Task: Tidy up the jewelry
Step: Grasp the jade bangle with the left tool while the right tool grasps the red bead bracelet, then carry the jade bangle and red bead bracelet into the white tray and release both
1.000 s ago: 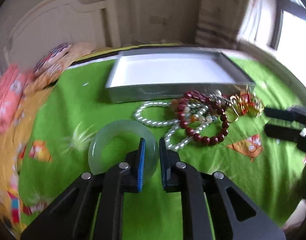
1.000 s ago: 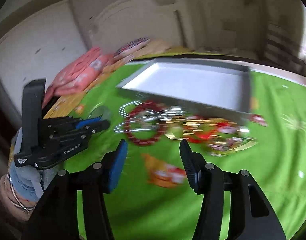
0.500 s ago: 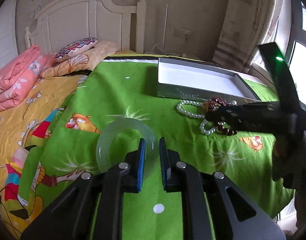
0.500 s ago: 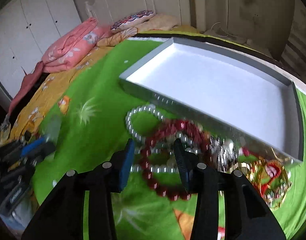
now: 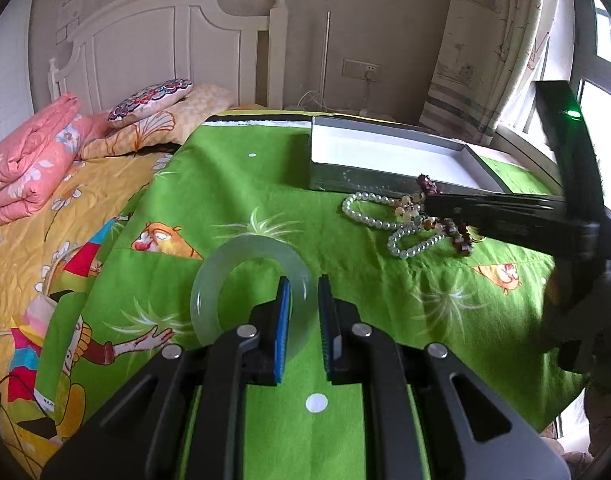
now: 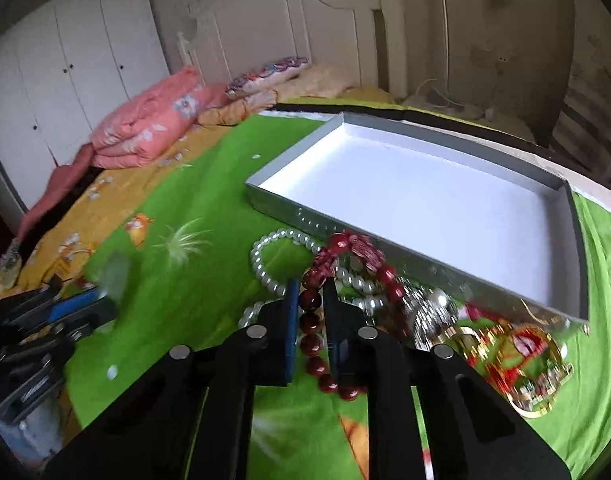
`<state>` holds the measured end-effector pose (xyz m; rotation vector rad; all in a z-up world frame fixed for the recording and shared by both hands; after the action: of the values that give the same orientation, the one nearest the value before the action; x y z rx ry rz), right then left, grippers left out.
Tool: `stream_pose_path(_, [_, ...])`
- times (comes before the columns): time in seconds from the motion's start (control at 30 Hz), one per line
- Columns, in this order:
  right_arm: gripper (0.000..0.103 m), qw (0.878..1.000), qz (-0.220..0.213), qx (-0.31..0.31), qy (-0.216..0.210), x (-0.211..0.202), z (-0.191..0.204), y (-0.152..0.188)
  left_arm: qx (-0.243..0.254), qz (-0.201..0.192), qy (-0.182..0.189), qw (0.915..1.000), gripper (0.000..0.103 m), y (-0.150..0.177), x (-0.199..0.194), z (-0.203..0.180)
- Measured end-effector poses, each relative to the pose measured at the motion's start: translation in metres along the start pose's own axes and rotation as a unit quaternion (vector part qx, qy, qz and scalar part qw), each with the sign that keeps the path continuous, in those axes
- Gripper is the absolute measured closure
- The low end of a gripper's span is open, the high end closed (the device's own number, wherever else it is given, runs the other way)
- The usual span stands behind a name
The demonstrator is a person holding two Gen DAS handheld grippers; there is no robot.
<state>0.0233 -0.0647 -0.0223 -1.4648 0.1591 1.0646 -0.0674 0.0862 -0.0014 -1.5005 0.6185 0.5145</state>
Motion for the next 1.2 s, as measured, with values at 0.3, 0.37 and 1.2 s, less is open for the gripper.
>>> stream_pose_path(0.3, [0.089,0.992,-0.053,0.069,-0.092,-0.06,-0.014,0.003,0.014,0.001,0.01,0.9998,0.089,-0.007,0.002,-0.019])
stream_pose_path(0.37, [0.088,0.988,-0.063,0.086,-0.108,-0.069,-0.019,0.001,0.017,0.001,0.016,0.9997,0.089,-0.01,0.003,-0.025])
stream_pose_path(1.2, [0.088,0.978,-0.137,0.156,-0.033,-0.091,-0.115,-0.068,0.041,-0.014,0.064,0.997,0.103,-0.169,0.063,-0.085])
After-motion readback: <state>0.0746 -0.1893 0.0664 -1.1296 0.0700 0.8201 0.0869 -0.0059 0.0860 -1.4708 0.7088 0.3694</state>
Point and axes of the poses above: each gripper's, at about its wrist camera, not at the fingertips, and x roughly the way its jaws point, z to its left, y to its underside, the point moved 5 cm from there along x, roughly the way its jaws point, and after that the axes turned 3 degrees about -y, right-handed, at the moved point
